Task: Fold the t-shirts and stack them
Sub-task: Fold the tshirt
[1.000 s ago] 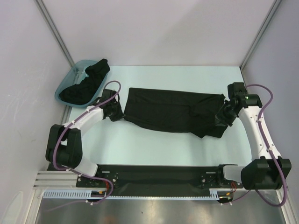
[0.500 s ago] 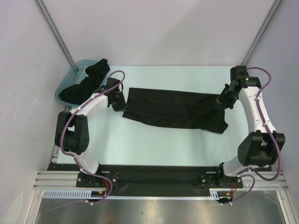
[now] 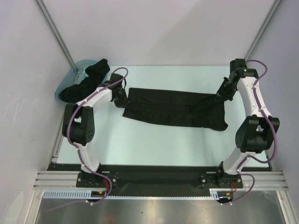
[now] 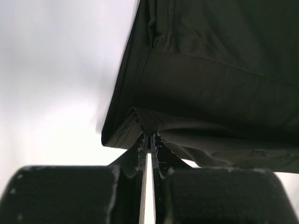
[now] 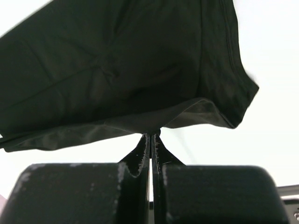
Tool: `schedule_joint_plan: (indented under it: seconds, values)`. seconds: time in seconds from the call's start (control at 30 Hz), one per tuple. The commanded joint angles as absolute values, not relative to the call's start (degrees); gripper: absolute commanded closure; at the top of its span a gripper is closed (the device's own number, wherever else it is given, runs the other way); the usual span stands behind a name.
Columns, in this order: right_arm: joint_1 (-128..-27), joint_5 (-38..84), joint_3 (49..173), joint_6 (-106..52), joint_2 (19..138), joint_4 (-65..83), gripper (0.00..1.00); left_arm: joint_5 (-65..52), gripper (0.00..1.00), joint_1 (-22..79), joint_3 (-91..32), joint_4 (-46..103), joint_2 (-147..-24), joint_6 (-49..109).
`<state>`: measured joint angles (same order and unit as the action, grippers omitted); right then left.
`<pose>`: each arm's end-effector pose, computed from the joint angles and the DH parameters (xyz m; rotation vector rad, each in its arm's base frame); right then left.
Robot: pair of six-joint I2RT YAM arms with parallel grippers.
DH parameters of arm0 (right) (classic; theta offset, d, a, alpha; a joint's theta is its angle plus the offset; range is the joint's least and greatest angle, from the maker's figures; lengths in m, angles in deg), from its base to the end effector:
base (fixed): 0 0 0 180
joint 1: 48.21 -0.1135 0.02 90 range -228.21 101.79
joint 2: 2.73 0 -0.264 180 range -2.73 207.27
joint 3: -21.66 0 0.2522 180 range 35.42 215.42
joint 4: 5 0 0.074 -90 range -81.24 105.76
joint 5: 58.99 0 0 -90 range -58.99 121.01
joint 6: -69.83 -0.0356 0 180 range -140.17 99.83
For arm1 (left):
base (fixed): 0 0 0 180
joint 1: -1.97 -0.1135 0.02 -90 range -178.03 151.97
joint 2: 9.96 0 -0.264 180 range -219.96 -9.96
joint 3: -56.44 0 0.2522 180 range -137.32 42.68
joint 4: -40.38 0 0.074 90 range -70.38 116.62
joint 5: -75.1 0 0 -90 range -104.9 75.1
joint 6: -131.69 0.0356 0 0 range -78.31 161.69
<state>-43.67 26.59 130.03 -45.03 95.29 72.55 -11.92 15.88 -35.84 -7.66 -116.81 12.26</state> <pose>0.3465 -0.0248 0.3193 0.6787 2.6716 0.2027 0.3791 -0.0958 0.2055 -0.3476 2.6772 -0.3082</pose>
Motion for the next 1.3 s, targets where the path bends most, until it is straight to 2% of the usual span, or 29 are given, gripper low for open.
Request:
schedule_joint_plan:
  seconds: [0.0,0.57,1.27]
  values:
    - [-43.2,25.9,133.7,-43.2,97.5,71.2,1.0,-13.1,0.92,16.0,-39.9,-8.2,-118.5,13.3]
    - [-41.9,24.4,142.5,-41.6,107.0,70.8,1.0,-14.0,0.9,16.0,-50.1,-11.6,-126.7,12.2]
    - [-41.5,23.9,148.3,-41.2,114.3,70.2,1.0,-14.7,0.88,15.6,-53.8,-12.8,-130.8,11.5]
